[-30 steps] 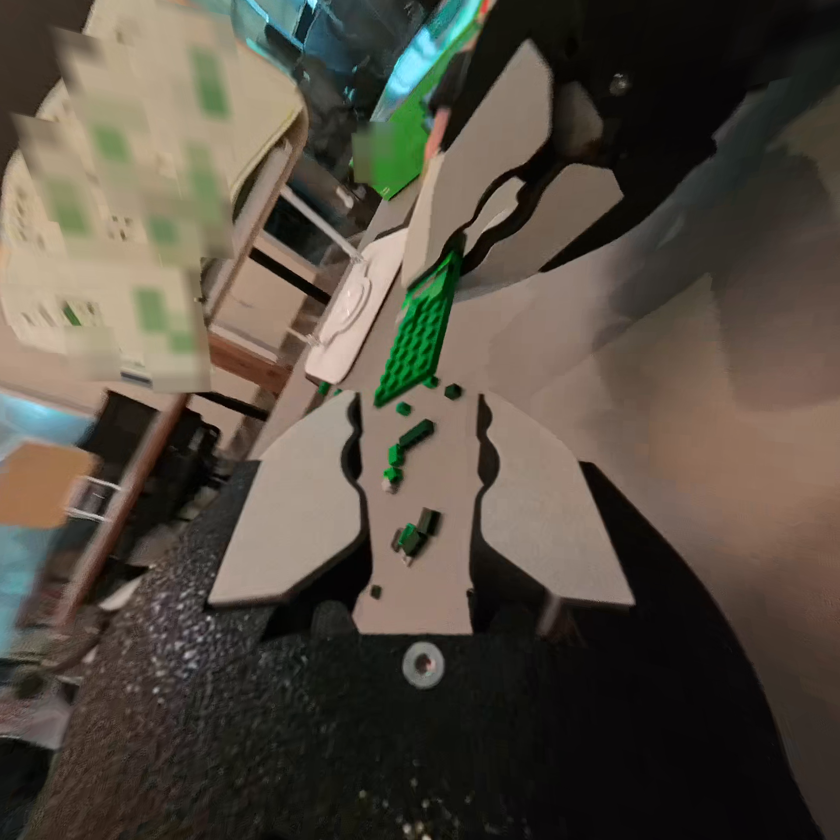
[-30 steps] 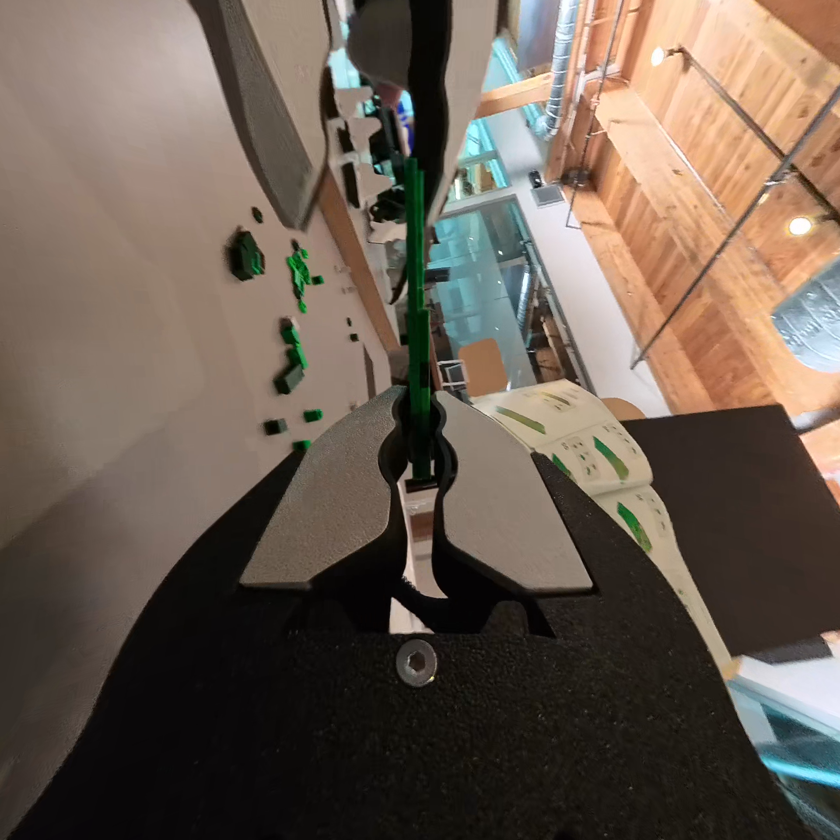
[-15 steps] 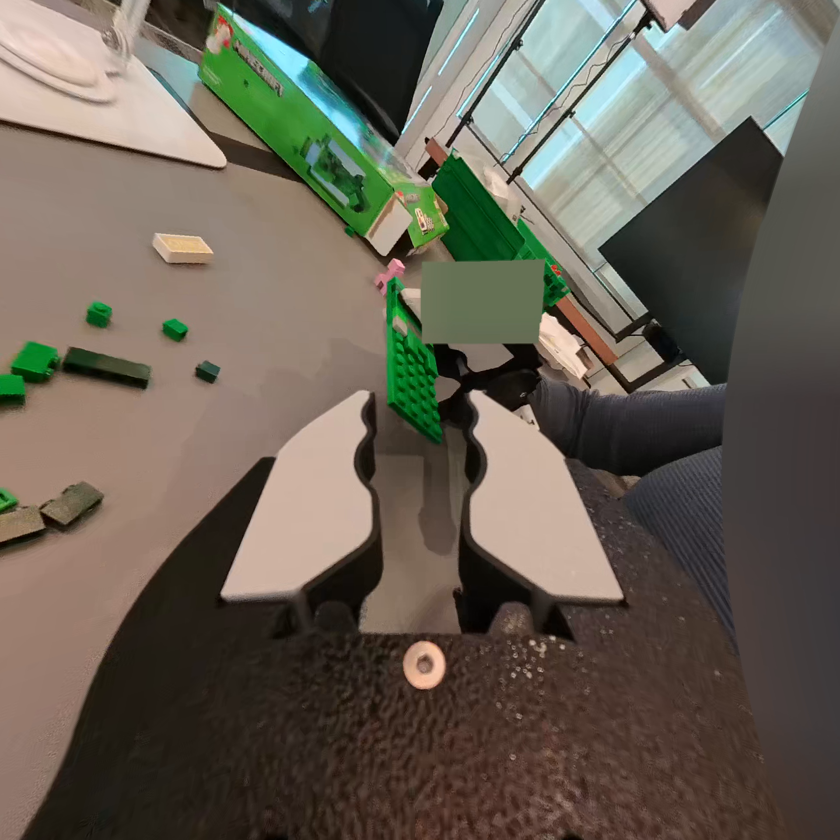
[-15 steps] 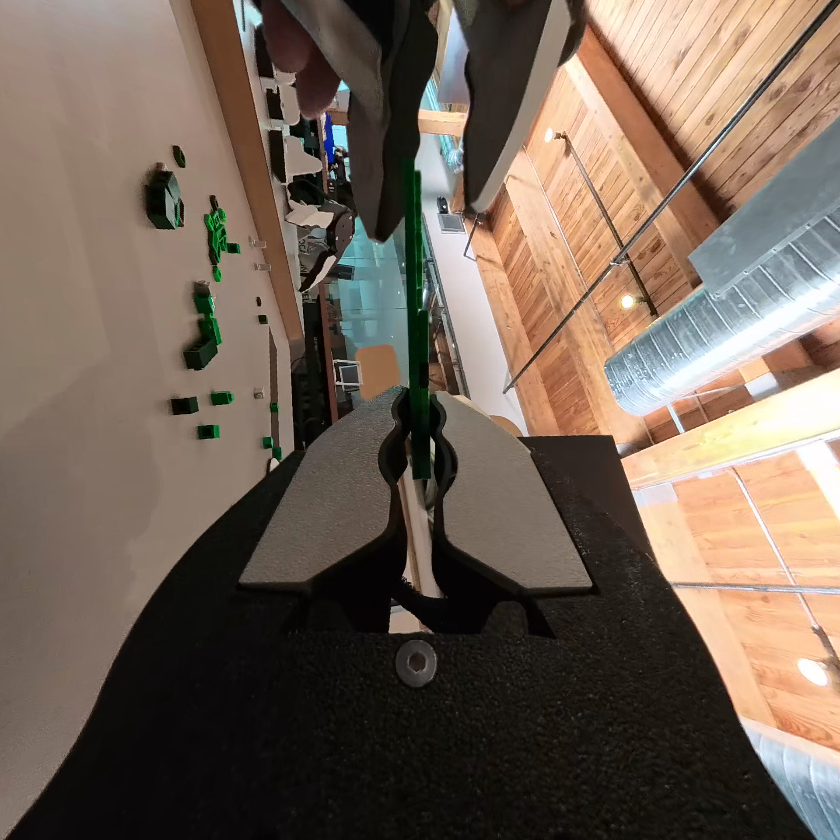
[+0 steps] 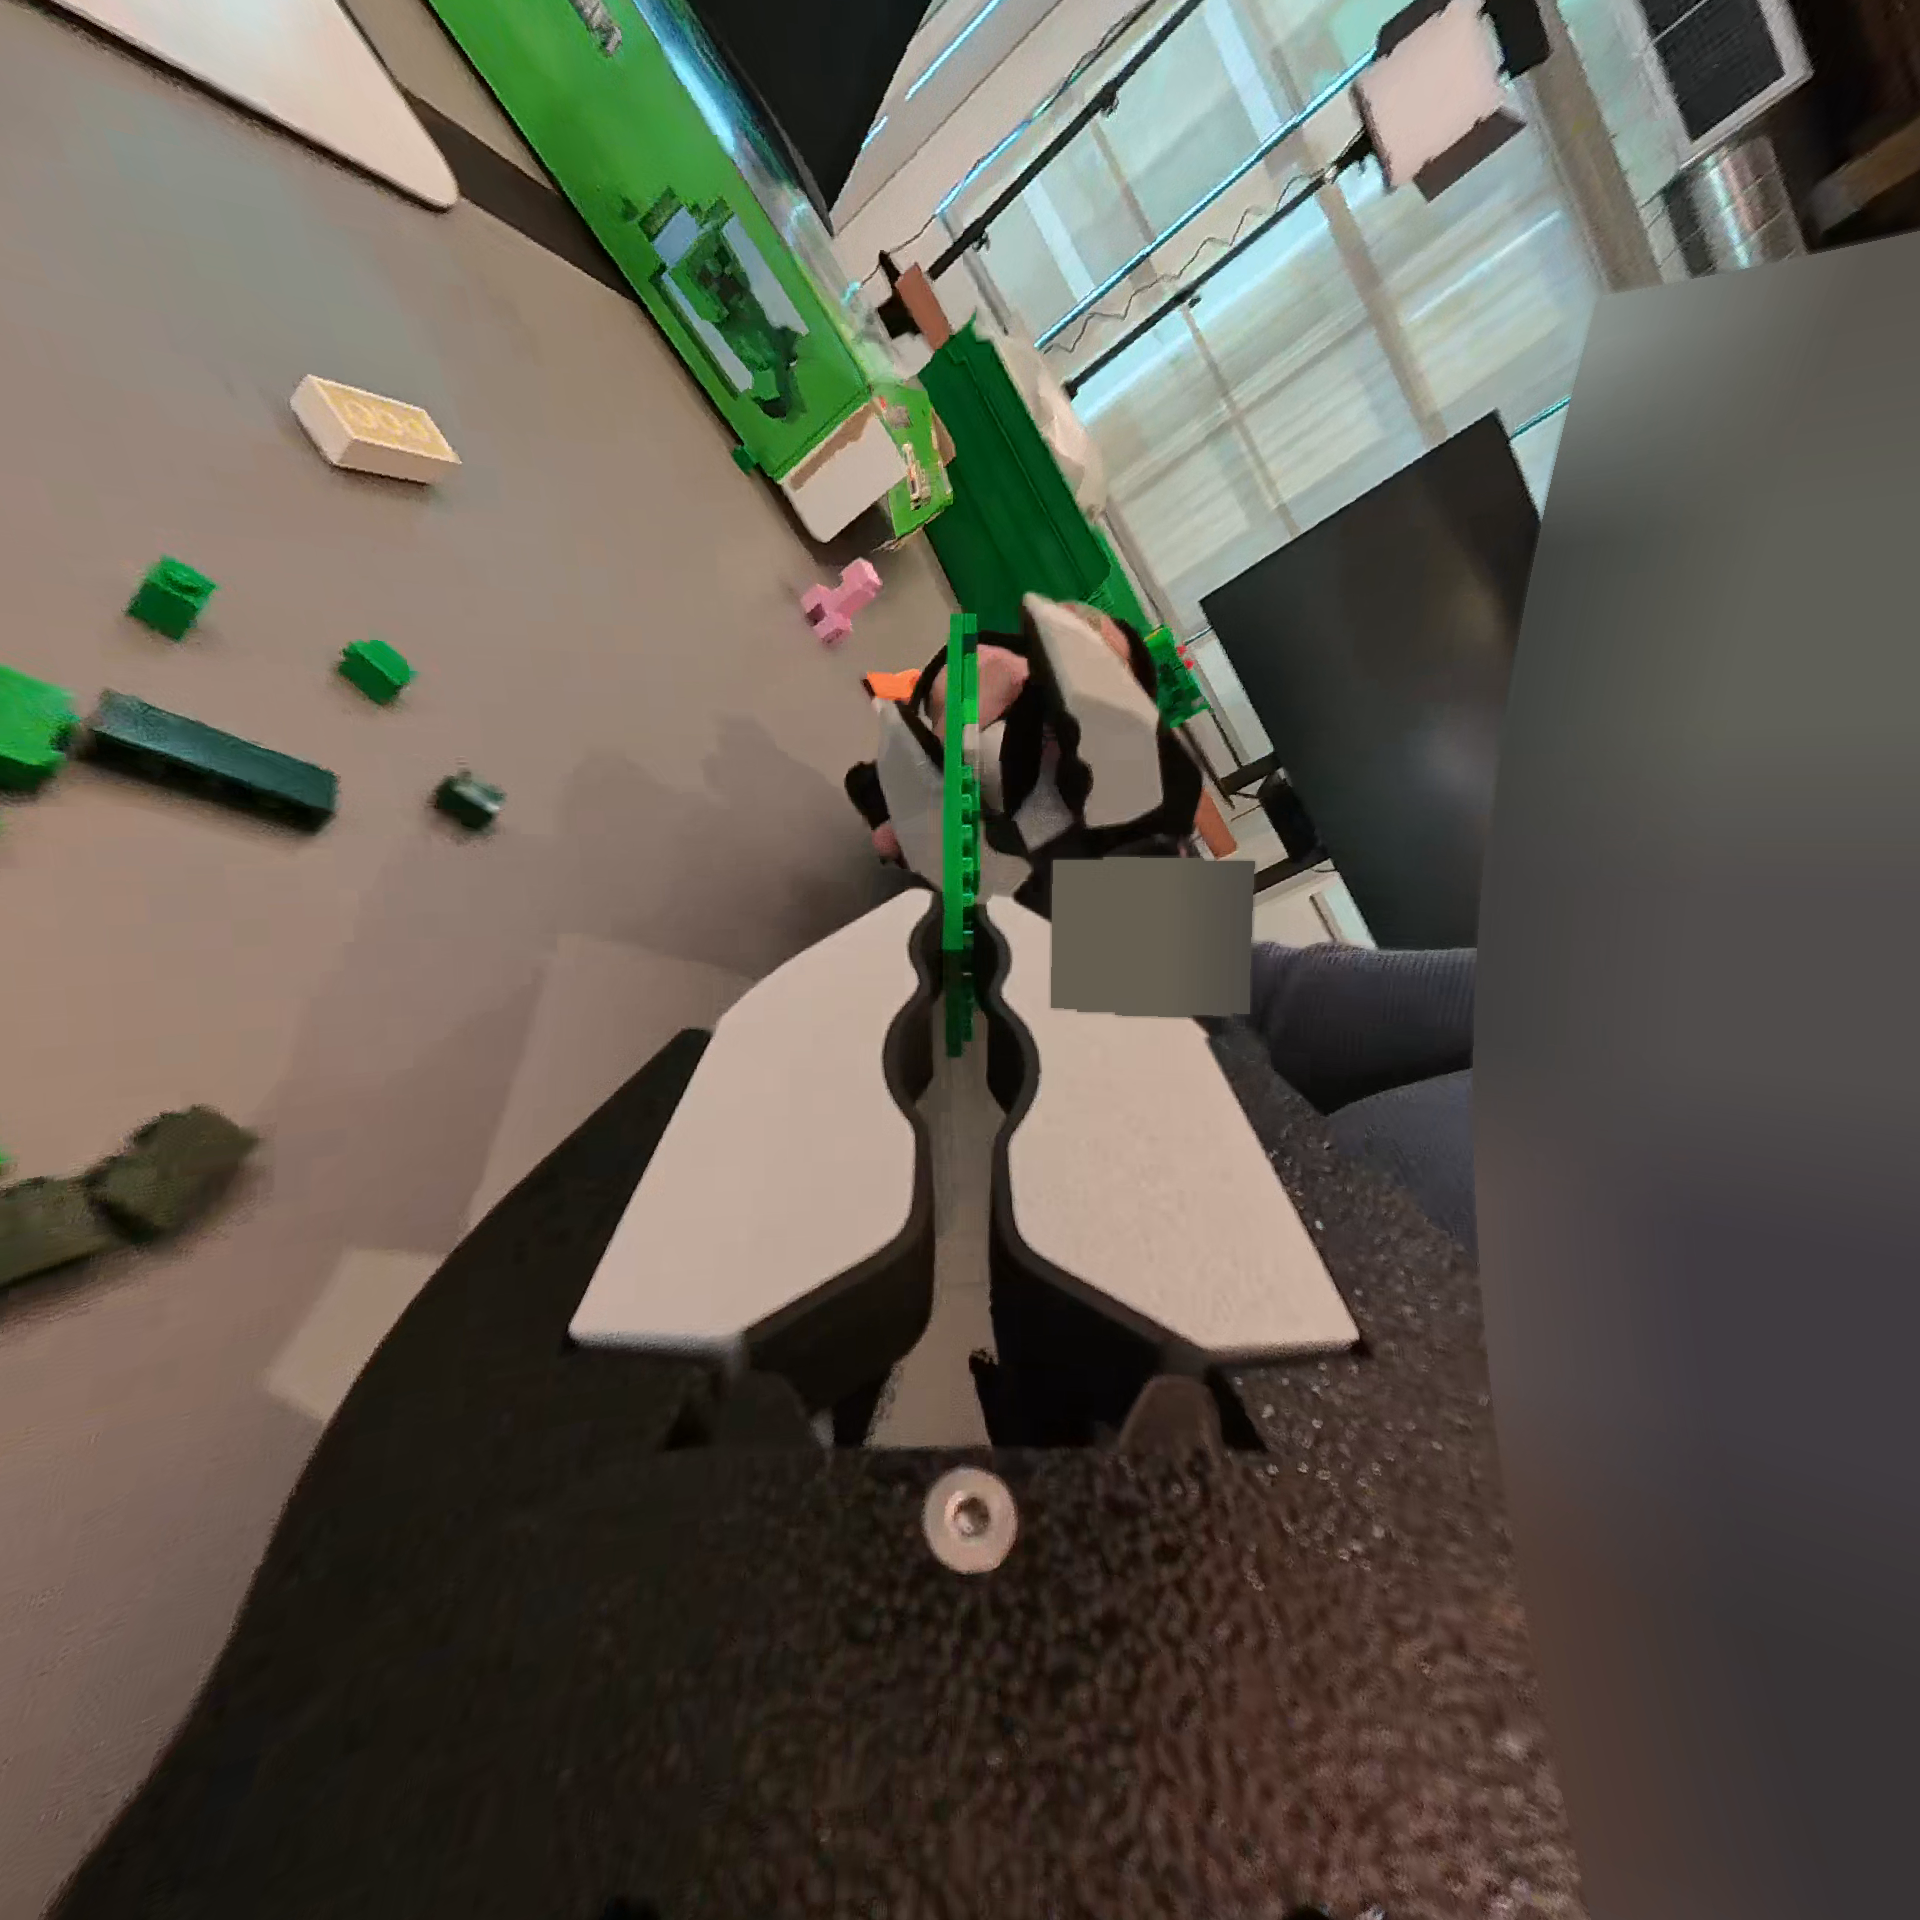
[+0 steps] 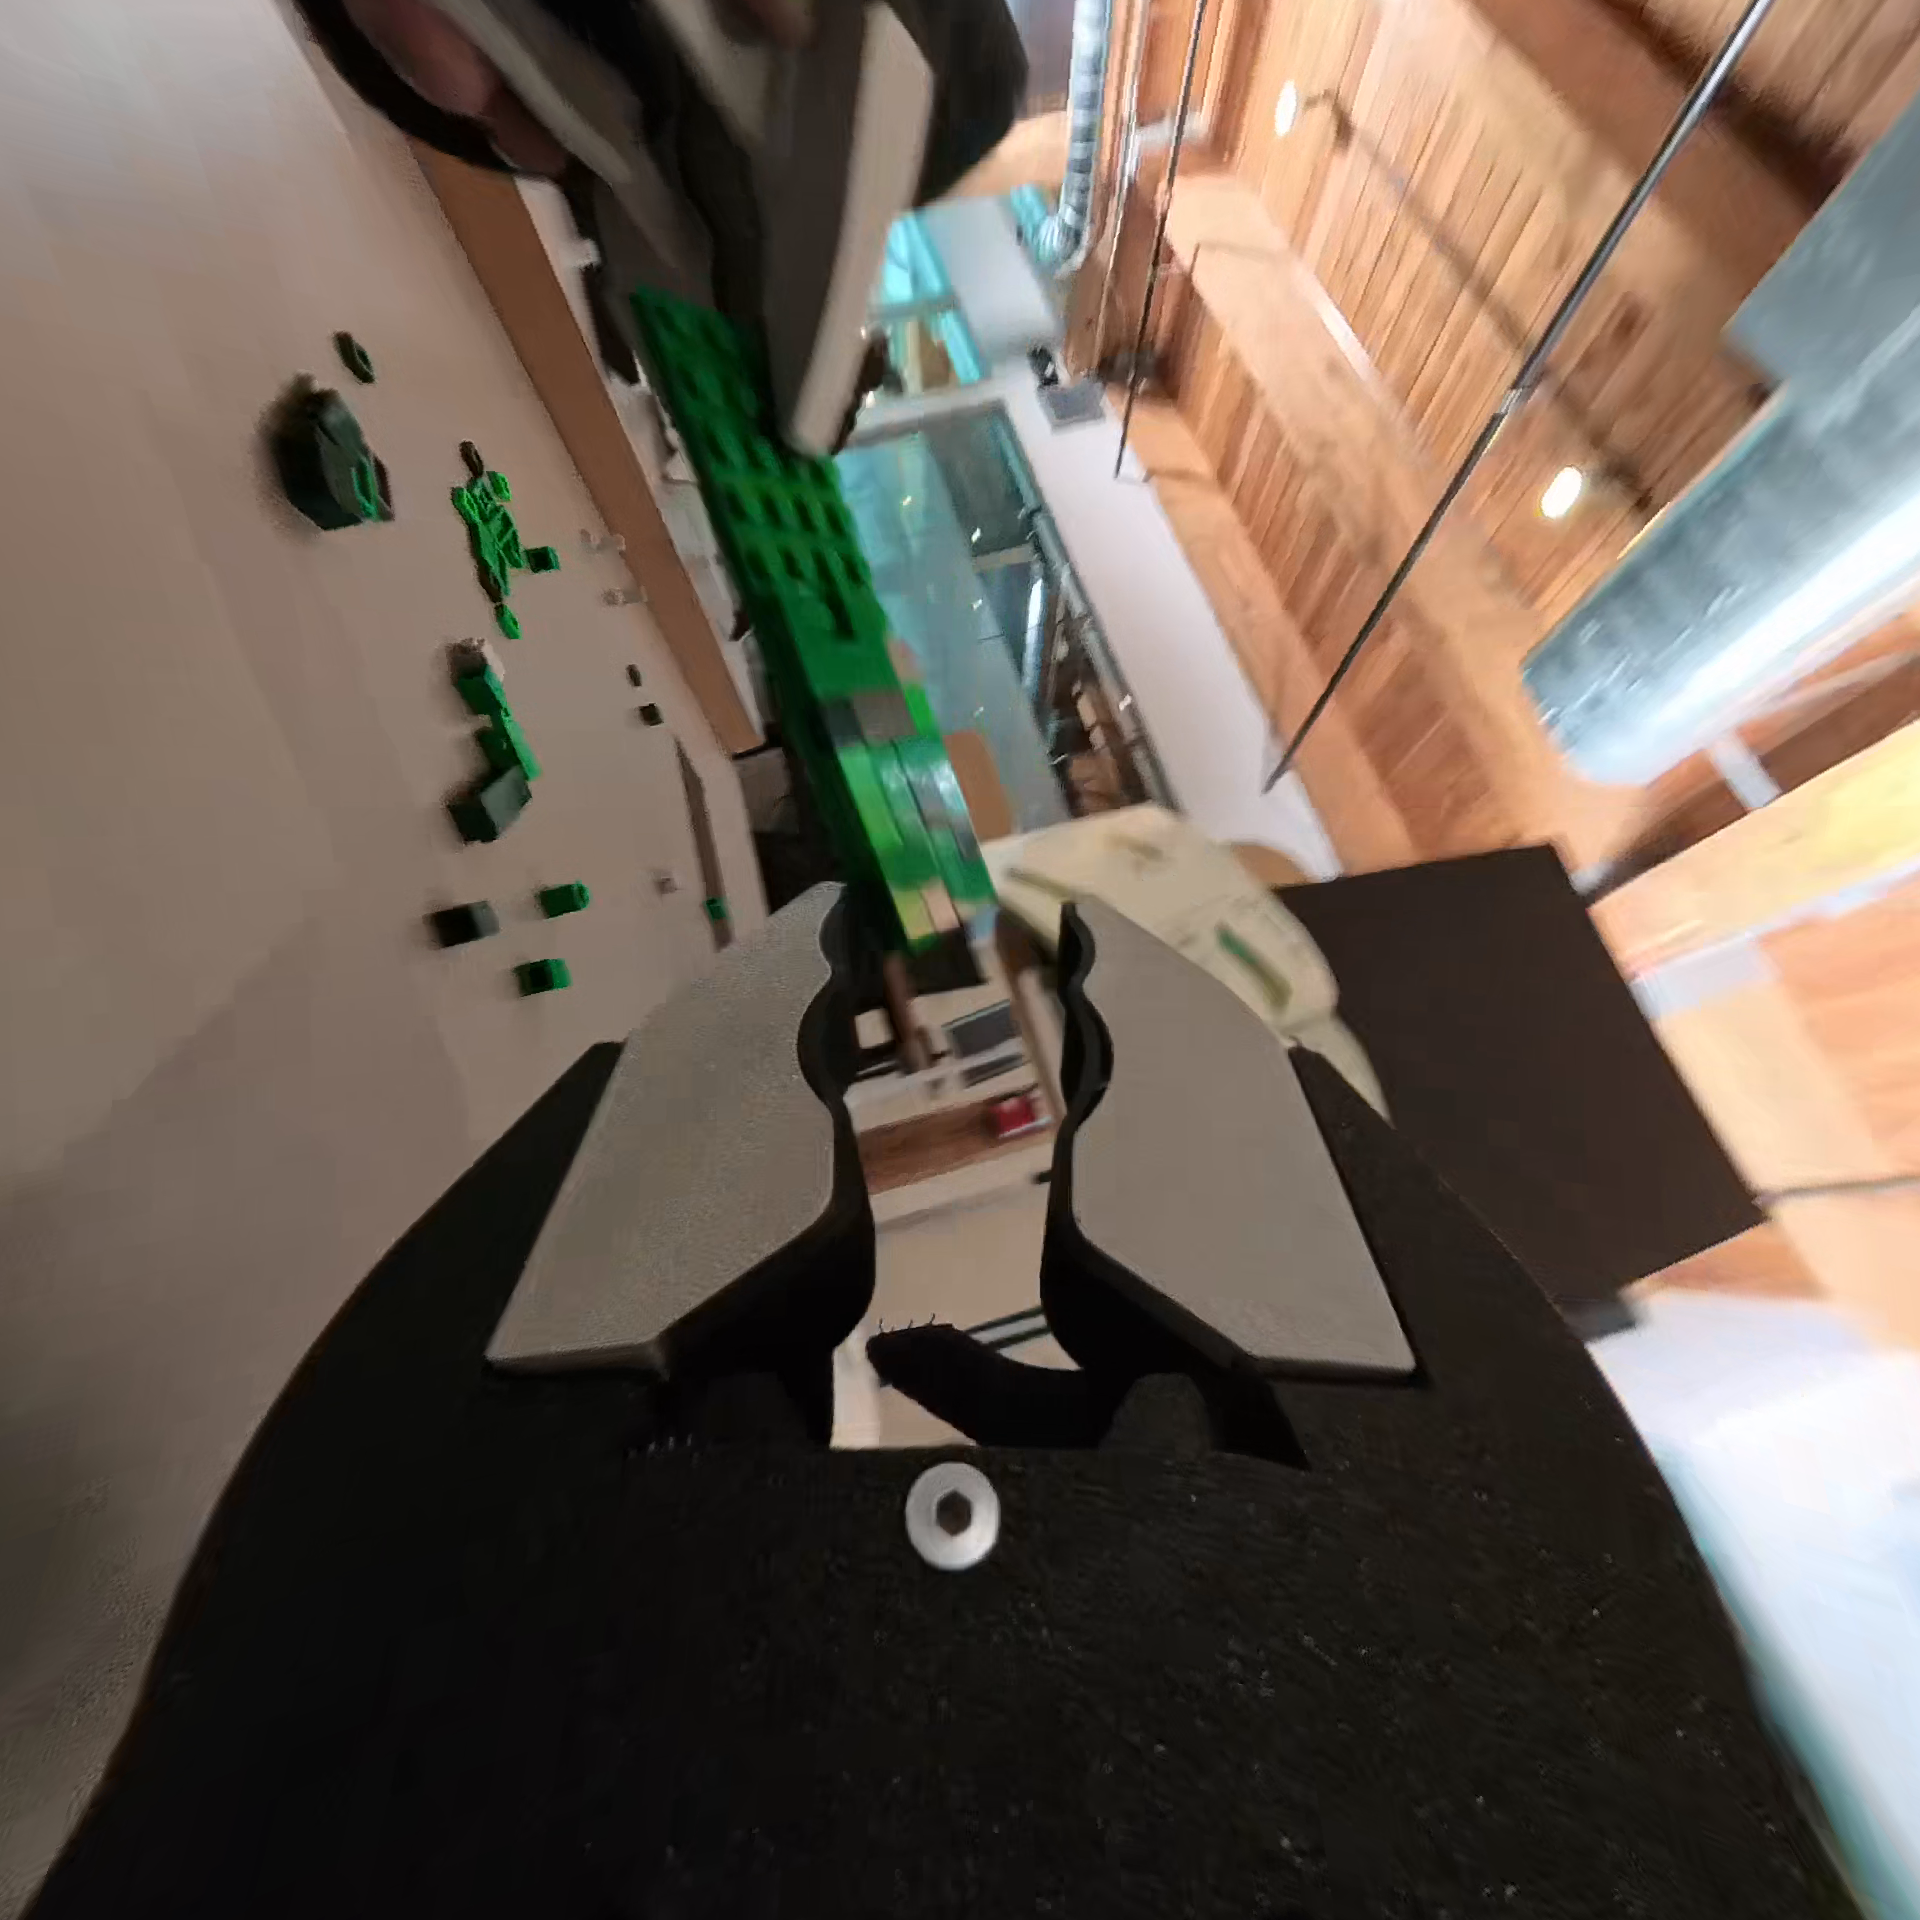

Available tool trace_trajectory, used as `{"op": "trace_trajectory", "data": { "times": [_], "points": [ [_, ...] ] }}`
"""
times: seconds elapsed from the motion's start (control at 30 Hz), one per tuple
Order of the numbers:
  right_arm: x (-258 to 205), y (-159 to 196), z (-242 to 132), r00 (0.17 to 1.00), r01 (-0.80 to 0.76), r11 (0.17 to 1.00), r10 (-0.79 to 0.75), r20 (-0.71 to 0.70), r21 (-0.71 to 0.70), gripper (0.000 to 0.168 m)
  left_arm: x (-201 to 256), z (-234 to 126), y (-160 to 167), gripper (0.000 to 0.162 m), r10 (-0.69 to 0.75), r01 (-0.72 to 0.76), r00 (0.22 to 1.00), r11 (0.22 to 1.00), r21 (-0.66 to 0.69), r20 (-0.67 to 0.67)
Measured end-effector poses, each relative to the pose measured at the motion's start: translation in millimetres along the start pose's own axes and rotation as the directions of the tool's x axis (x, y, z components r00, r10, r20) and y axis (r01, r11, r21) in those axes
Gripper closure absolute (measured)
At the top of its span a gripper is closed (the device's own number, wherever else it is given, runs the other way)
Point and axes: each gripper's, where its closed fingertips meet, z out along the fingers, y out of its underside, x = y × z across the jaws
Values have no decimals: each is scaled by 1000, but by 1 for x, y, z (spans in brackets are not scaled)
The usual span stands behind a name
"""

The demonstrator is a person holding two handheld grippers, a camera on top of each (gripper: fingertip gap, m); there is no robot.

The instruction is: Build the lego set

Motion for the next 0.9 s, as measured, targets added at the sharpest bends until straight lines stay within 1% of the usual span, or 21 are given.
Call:
{"op": "trace_trajectory", "data": {
  "times": [0.03,0.07,0.17,0.2,0.27,0.37,0.43,0.5,0.7,0.8,0.9],
  "points": [
    [-1,8,0,997,-70,997,70,19,-27,130,-4,-4,-2,158,-1,2,1000,1000,-28,12],
    [0,16,1,990,-139,989,141,27,-54,131,-9,-9,-4,158,-8,9,1000,998,-59,21],
    [3,37,4,952,-304,947,307,14,-109,133,-44,-29,-9,158,-32,63,986,980,-190,162],
    [3,42,5,936,-348,929,352,11,-123,134,-50,-35,-13,158,-56,91,984,973,-211,166],
    [2,49,5,915,-399,906,404,9,-142,135,-54,-45,-25,158,-106,132,987,966,-221,124],
    [1,55,5,907,-416,896,421,-1,-156,138,-60,-52,-41,158,-116,132,989,973,-192,91],
    [0,56,6,906,-418,894,423,-3,-163,139,-60,-53,-43,158,-113,124,991,974,-188,67],
    [-2,57,7,906,-417,893,423,3,-169,140,-66,-53,-37,158,-134,144,989,967,-208,61],
    [-7,63,11,891,-443,876,454,17,-193,142,-73,-55,-25,158,-180,190,981,966,-177,71],
    [-8,64,11,881,-460,865,473,21,-199,146,-73,-58,-18,158,-198,205,979,964,-167,58],
    [-10,65,11,876,-466,860,482,30,-208,148,-74,-64,-3,158,-236,240,971,957,-163,47]
  ]
}}
